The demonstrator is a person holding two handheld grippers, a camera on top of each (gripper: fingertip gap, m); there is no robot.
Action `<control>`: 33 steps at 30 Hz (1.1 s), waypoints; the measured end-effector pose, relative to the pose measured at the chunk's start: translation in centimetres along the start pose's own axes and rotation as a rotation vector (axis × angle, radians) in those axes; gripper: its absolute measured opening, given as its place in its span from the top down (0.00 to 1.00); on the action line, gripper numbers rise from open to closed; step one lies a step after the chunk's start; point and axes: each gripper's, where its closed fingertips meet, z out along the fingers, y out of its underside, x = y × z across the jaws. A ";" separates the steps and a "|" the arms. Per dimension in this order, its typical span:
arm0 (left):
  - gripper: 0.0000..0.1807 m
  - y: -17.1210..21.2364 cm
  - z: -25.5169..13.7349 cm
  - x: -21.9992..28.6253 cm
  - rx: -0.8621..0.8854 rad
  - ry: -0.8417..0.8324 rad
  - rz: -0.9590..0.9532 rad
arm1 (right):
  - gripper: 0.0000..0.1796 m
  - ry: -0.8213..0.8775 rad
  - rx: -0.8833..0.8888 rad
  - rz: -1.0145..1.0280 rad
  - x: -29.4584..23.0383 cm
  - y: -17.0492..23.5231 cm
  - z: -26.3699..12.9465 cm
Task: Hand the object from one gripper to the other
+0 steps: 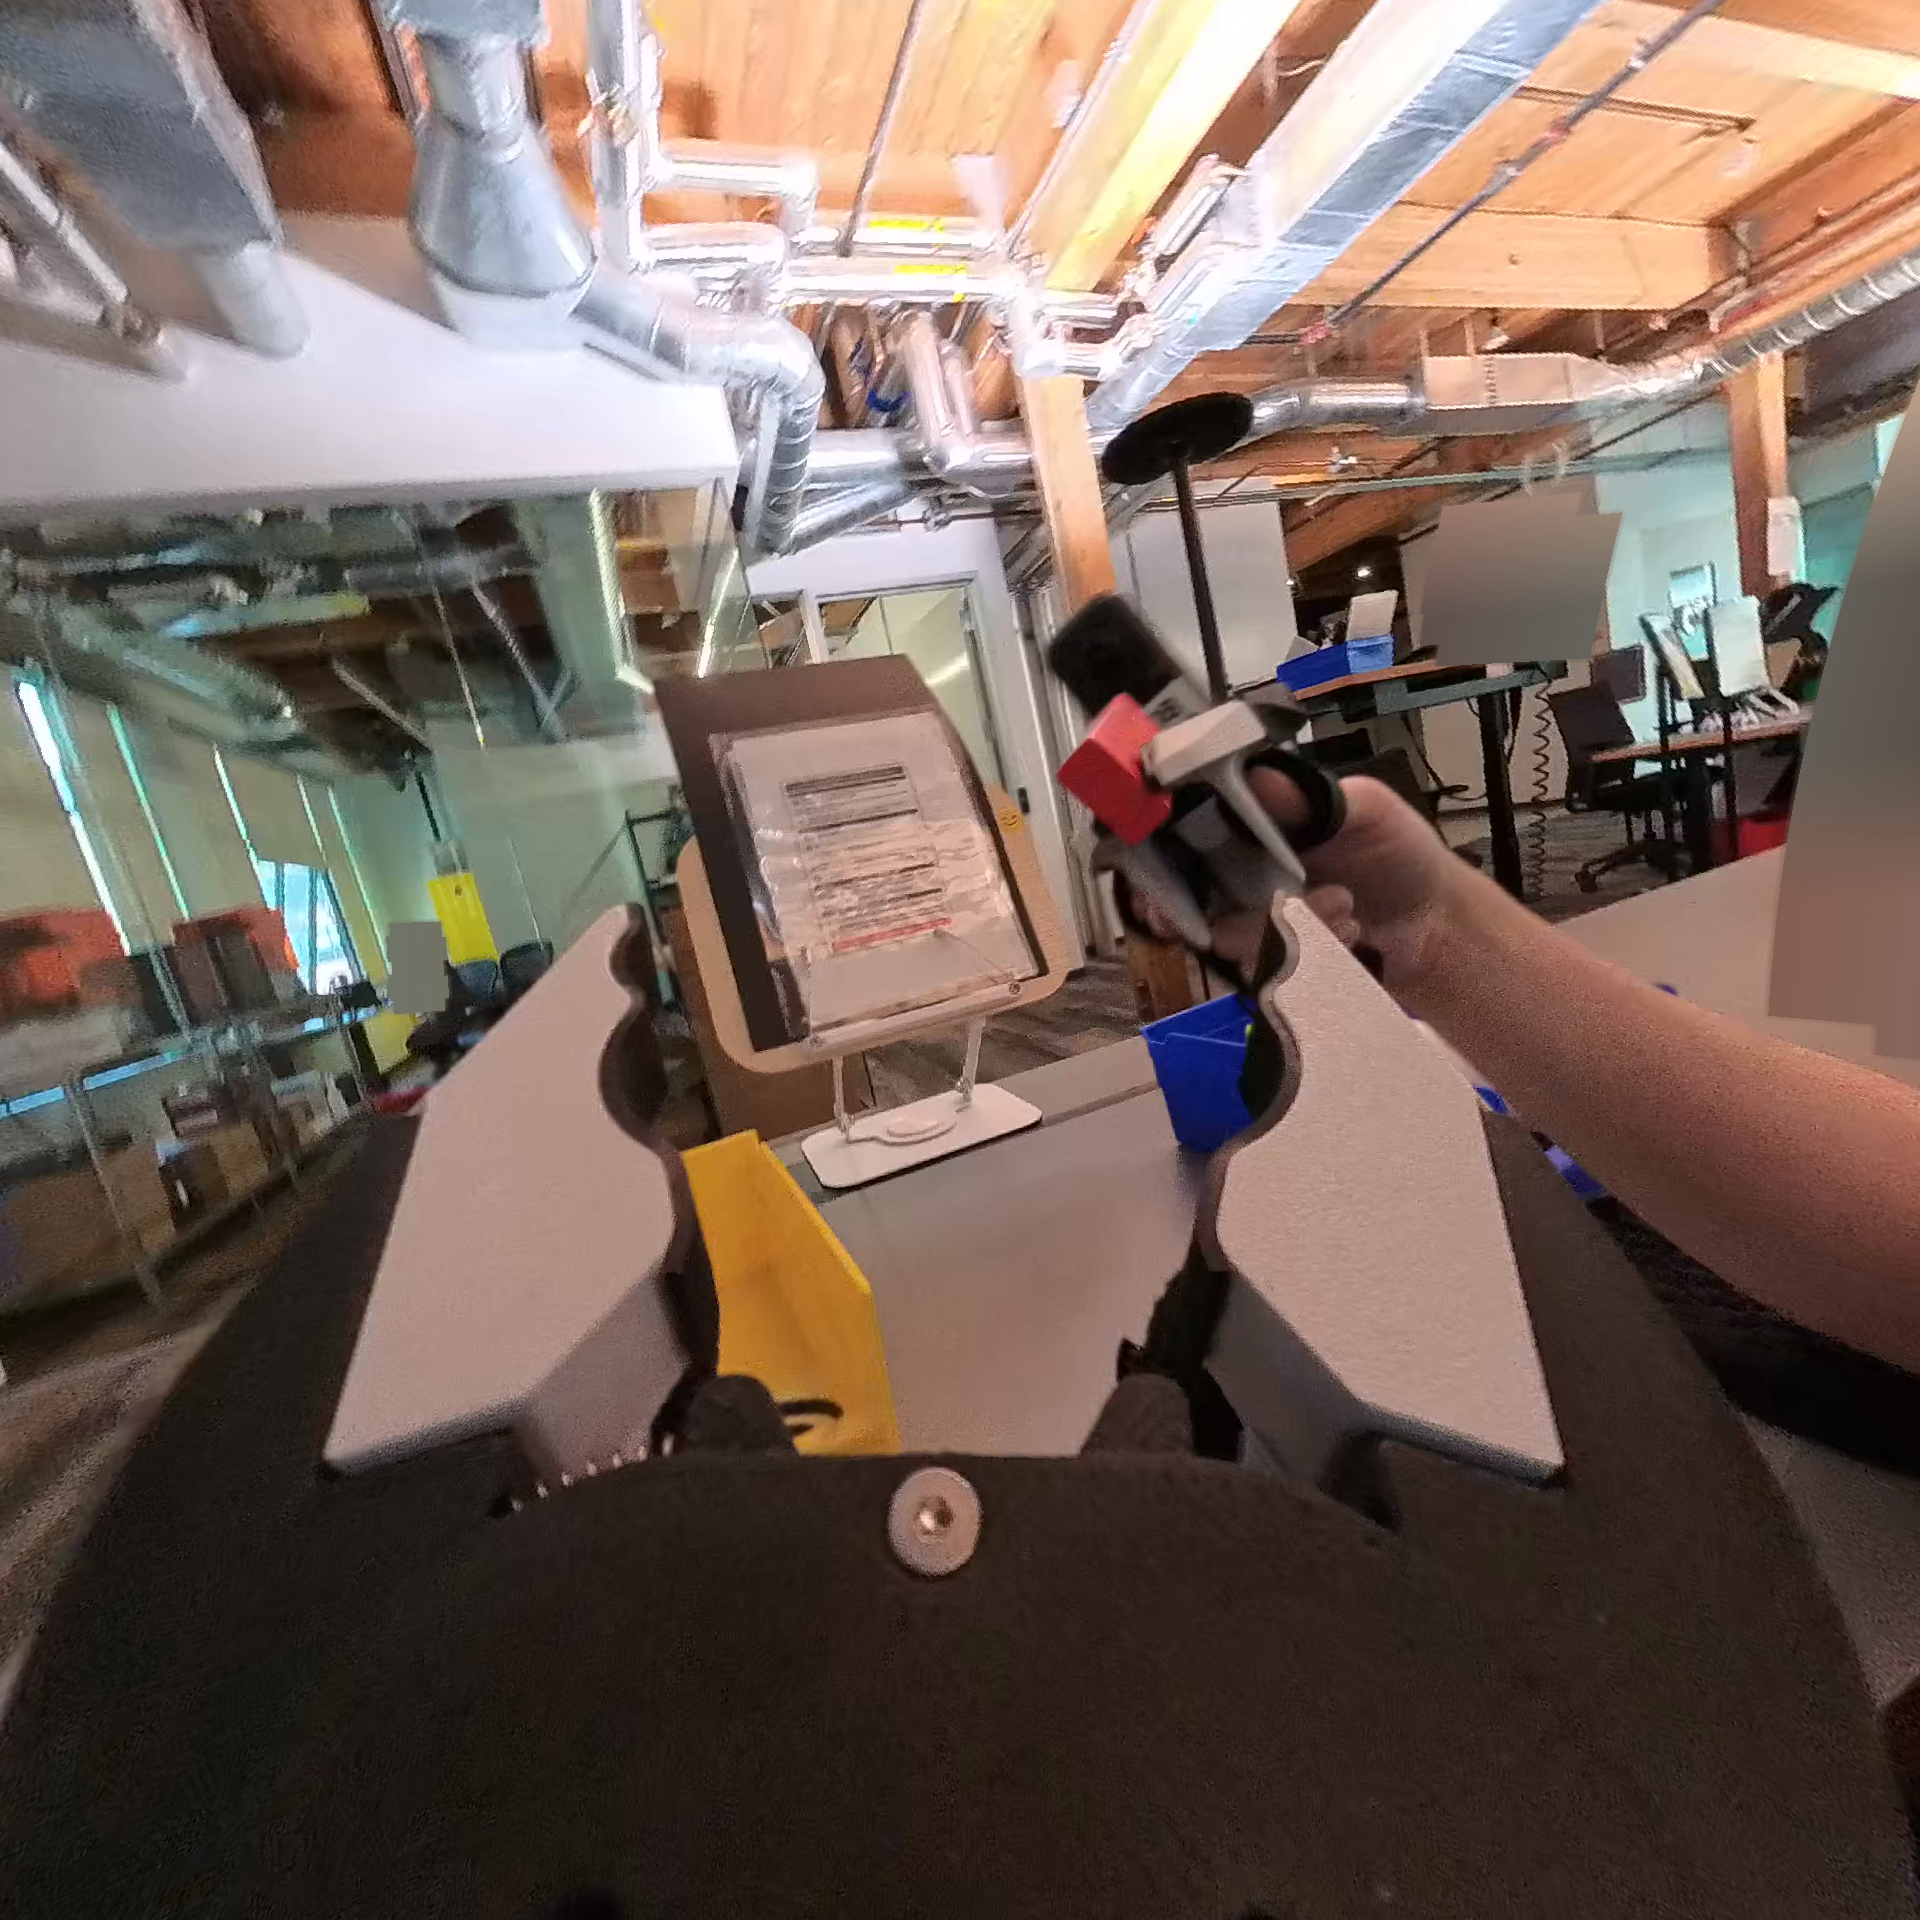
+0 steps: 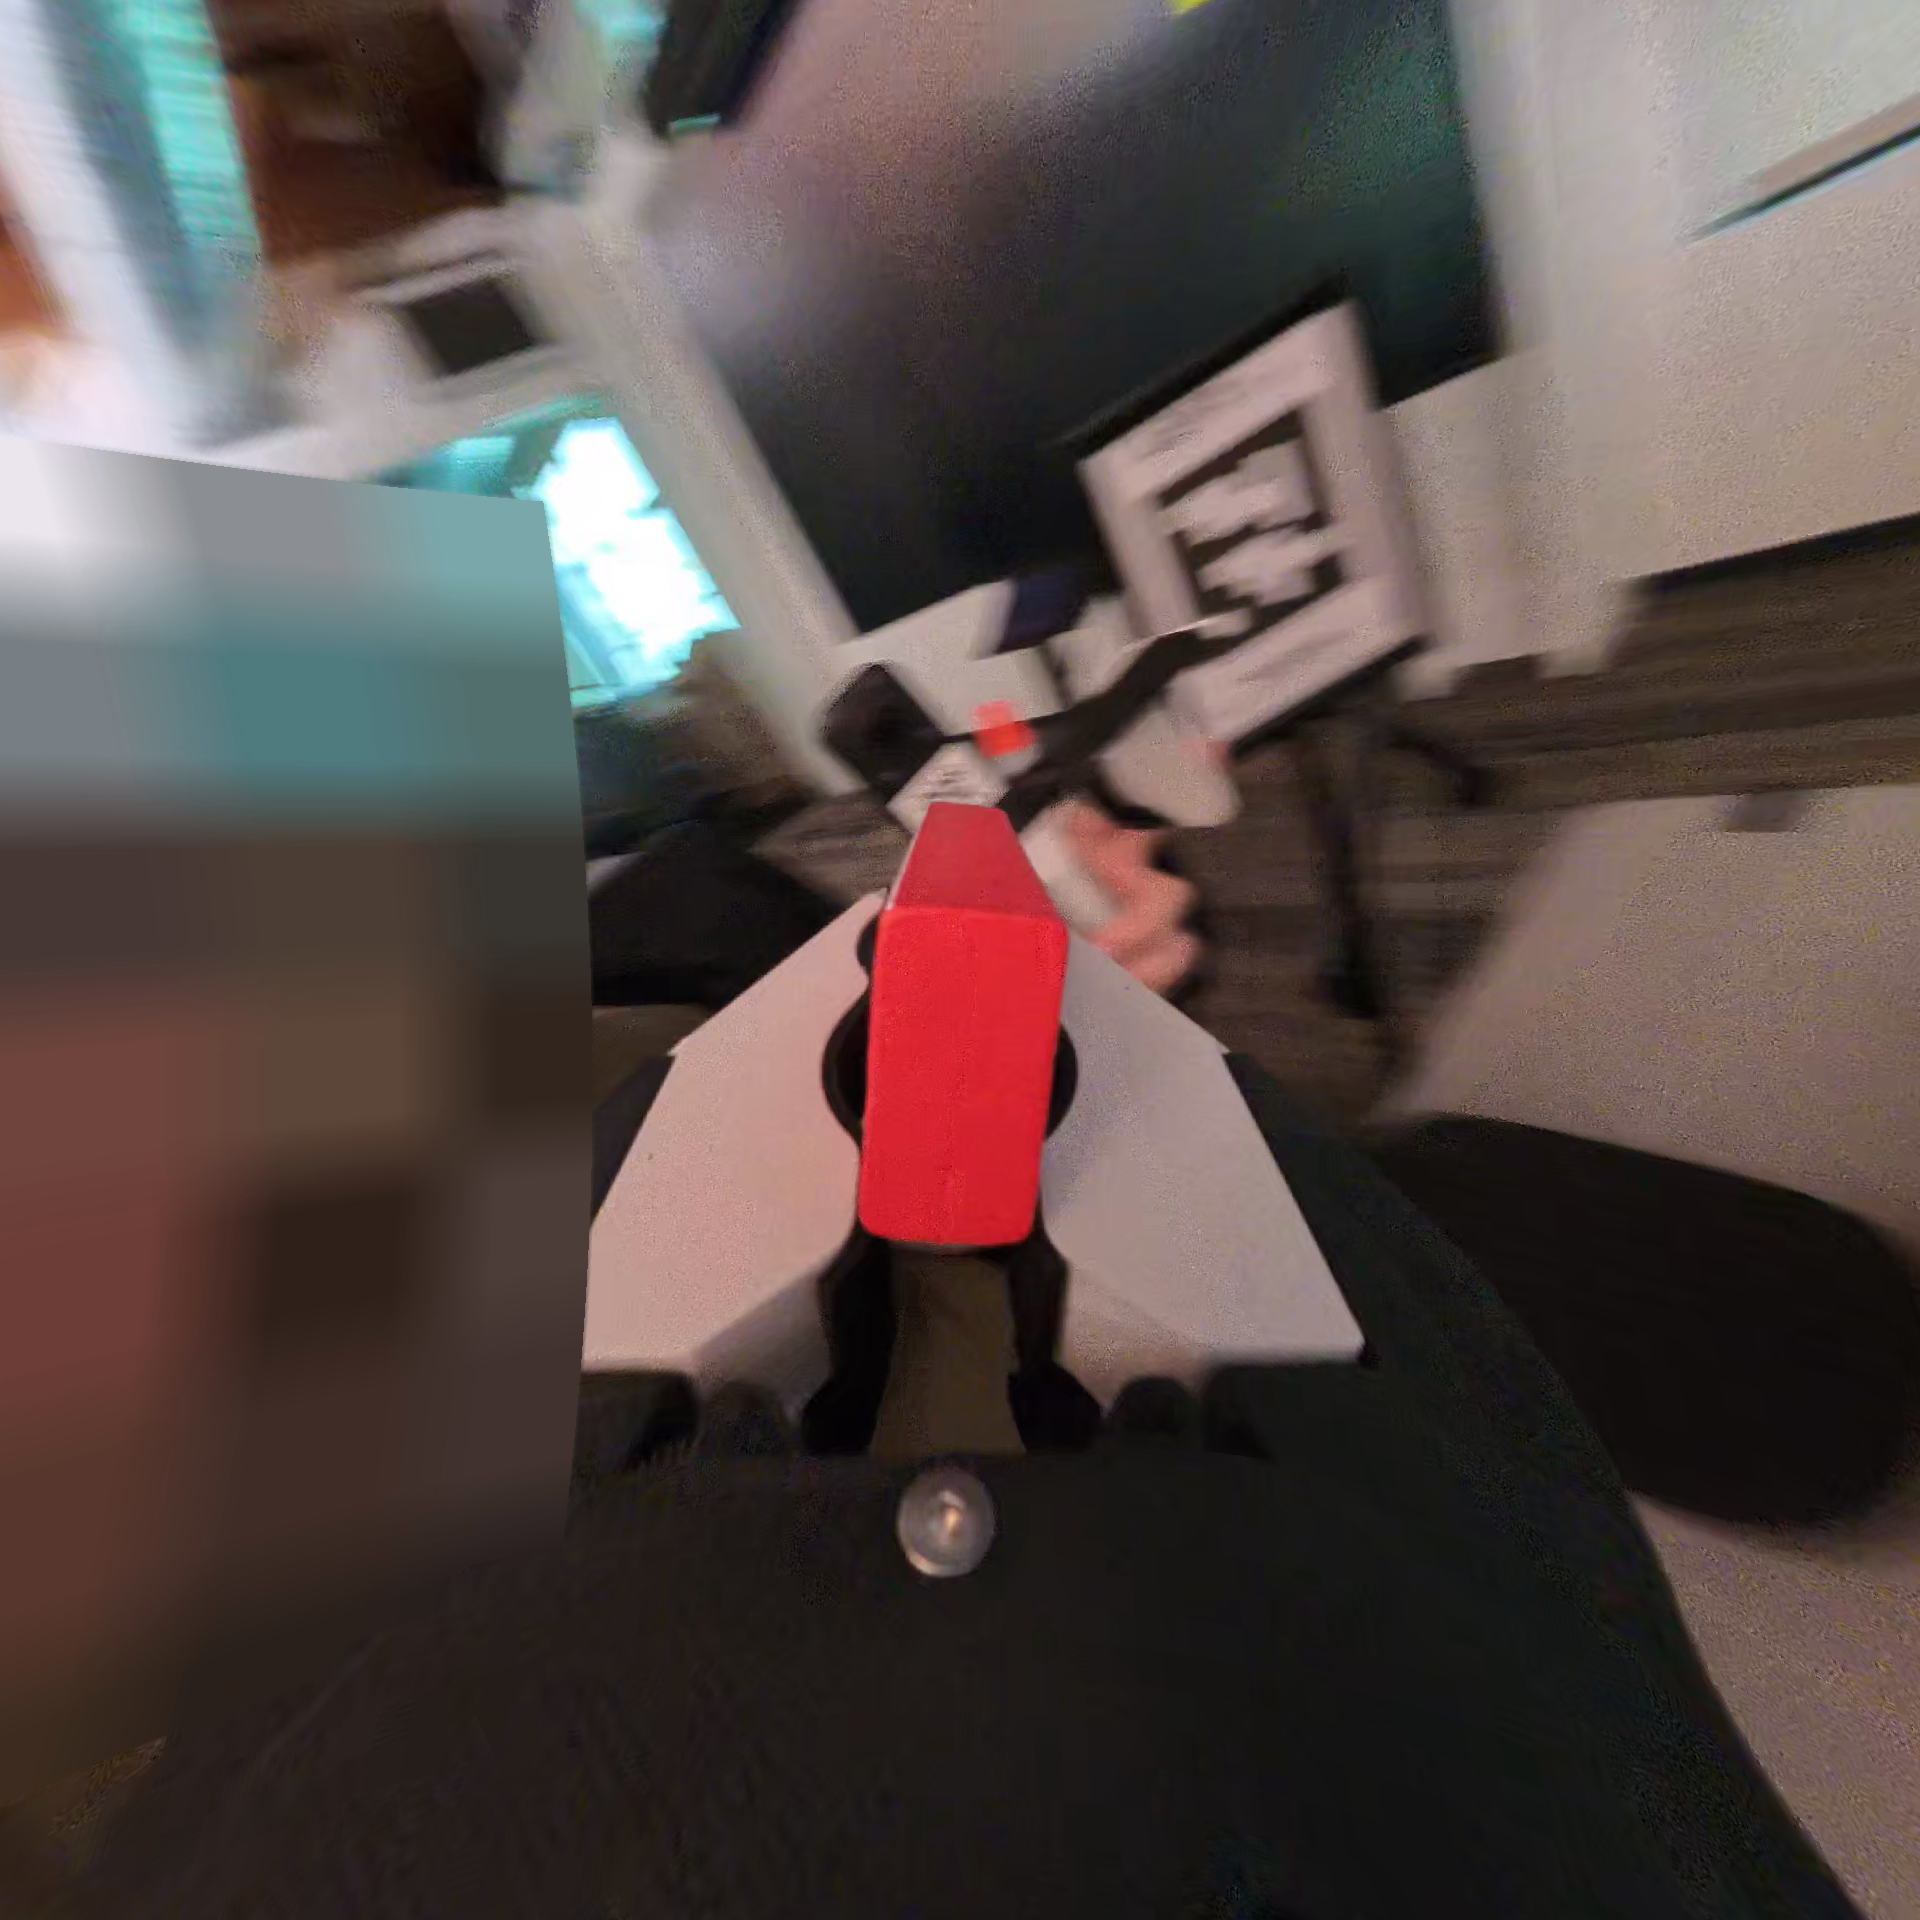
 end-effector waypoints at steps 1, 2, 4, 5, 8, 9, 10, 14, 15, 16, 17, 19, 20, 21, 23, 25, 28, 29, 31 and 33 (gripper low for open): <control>0.38 0.1 -0.3 -0.8 -0.010 -0.016 -0.030 | 0.91 0.116 0.041 -0.038 0.8 -1.3 -2.7; 0.38 0.0 -0.6 -1.5 -0.012 -0.034 -0.062 | 0.91 0.181 0.088 -0.064 0.8 -2.4 -5.4; 0.41 -0.5 -1.2 -2.8 0.014 -0.069 -0.115 | 0.91 0.300 0.127 -0.064 1.2 -3.2 -10.4; 0.41 -0.7 -1.3 -3.3 0.031 -0.076 -0.136 | 0.91 0.358 0.128 -0.047 1.6 -3.0 -12.6; 0.42 -0.5 -1.4 -3.6 0.026 -0.073 -0.149 | 0.91 0.631 0.115 0.006 3.8 -1.6 -19.8; 0.42 -0.2 -1.3 -3.7 0.009 -0.081 -0.131 | 0.91 0.751 0.111 0.022 4.6 -0.9 -22.7; 0.42 0.1 -1.2 -3.8 -0.009 -0.088 -0.108 | 0.91 0.883 0.106 0.046 5.3 0.1 -25.9; 0.42 1.5 -0.8 -3.8 -0.080 -0.086 -0.074 | 0.91 1.412 0.055 0.220 5.8 6.4 -39.6; 0.42 1.8 -0.7 -3.8 -0.099 -0.086 -0.080 | 0.91 1.448 0.049 0.268 5.3 8.1 -41.6; 0.42 2.2 -0.7 -3.9 -0.115 -0.085 -0.087 | 0.91 1.459 0.056 0.315 5.0 9.8 -43.1; 0.43 2.5 -0.6 -3.9 -0.128 -0.081 -0.093 | 0.91 1.477 0.067 0.363 4.7 11.4 -44.7; 0.43 3.0 -0.4 -3.8 -0.147 -0.074 -0.101 | 0.91 1.533 0.080 0.468 4.4 14.5 -47.7; 0.43 3.1 -0.2 -3.8 -0.156 -0.072 -0.103 | 0.91 1.536 0.085 0.514 4.3 15.8 -48.5; 0.44 3.3 -0.1 -3.7 -0.165 -0.069 -0.104 | 0.91 1.531 0.090 0.544 4.2 16.8 -49.0; 0.44 3.4 0.2 -3.7 -0.174 -0.062 -0.105 | 0.91 1.554 0.082 0.561 4.1 17.8 -50.0; 0.45 3.3 0.5 -3.5 -0.172 -0.052 -0.105 | 0.92 1.560 0.082 0.538 4.1 17.6 -50.2; 0.45 3.2 0.9 -3.2 -0.173 -0.039 -0.106 | 0.91 1.580 0.009 0.548 3.9 18.2 -50.0; 0.45 3.3 1.0 -3.0 -0.176 -0.033 -0.104 | 0.91 1.584 -0.025 0.553 3.9 18.5 -49.8; 0.45 3.4 1.1 -2.8 -0.187 -0.026 -0.101 | 0.91 1.620 -0.057 0.528 3.9 18.3 -50.0; 0.45 3.6 1.1 -2.7 -0.194 -0.018 -0.098 | 0.91 1.688 -0.063 0.518 3.9 18.0 -51.0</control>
